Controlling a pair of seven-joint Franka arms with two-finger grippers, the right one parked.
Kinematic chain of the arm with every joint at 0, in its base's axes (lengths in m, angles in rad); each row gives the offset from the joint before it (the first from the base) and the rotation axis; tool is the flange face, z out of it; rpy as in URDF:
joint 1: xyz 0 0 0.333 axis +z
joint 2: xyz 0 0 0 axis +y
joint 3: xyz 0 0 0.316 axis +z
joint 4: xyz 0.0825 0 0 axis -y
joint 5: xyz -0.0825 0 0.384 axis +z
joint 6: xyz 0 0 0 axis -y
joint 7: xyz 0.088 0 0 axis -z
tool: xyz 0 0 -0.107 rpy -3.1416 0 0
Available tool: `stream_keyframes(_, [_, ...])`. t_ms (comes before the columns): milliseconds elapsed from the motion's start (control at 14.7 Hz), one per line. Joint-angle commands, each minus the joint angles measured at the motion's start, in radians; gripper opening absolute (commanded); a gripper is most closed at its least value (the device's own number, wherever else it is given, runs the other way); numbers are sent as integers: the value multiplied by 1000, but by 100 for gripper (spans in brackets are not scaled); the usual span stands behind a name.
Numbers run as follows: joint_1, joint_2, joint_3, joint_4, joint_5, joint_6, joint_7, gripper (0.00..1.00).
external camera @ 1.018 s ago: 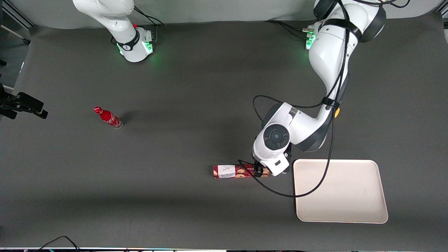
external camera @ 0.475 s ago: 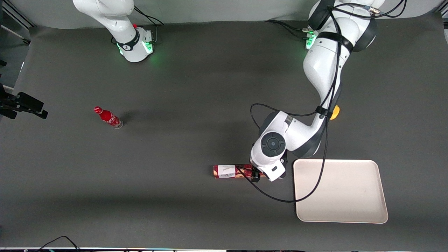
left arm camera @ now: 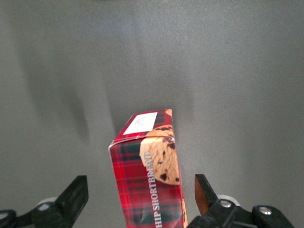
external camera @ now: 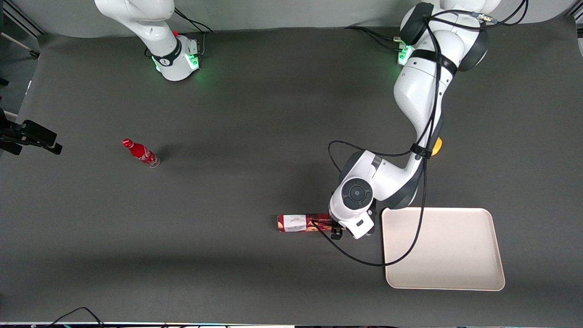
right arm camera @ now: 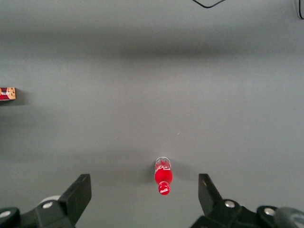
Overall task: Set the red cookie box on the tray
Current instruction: 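Close the left gripper on the end of the cookie box, then lift the cookie box upright and carry it toward the white tray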
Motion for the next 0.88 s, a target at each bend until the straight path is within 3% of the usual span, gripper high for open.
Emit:
stream_keyframes(0, [-20, 29, 17, 31, 18, 10, -14, 99])
stream_keyframes(136, [-20, 31, 16, 31, 18, 19, -9, 83])
stream_keyframes(271, [-21, 35, 16, 32, 18, 37, -5, 61])
stream_keyframes(407, [-21, 35, 16, 32, 18, 37, -3, 28])
stream_keyframes(543, [-21, 35, 16, 31, 18, 36, 0, 3])
stream_keyframes(814, [-20, 26, 16, 31, 22, 14, 15, 0])
